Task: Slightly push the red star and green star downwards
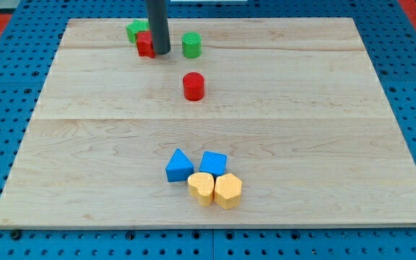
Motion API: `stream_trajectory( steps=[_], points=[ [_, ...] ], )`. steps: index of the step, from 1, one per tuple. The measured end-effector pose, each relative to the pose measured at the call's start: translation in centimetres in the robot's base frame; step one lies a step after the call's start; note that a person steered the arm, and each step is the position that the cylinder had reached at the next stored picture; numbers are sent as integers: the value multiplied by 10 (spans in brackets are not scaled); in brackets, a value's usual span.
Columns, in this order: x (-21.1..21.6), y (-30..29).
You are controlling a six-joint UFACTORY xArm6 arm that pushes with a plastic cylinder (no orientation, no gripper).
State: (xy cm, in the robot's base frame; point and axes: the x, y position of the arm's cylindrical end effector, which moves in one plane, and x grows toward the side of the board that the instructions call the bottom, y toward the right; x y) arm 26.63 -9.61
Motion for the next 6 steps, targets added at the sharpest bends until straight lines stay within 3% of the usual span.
stream_trajectory(
  steps=[2, 3, 4, 6],
  points=[
    [-65, 41],
    [-74, 11],
    [-73, -28],
    [-34, -42]
  ],
)
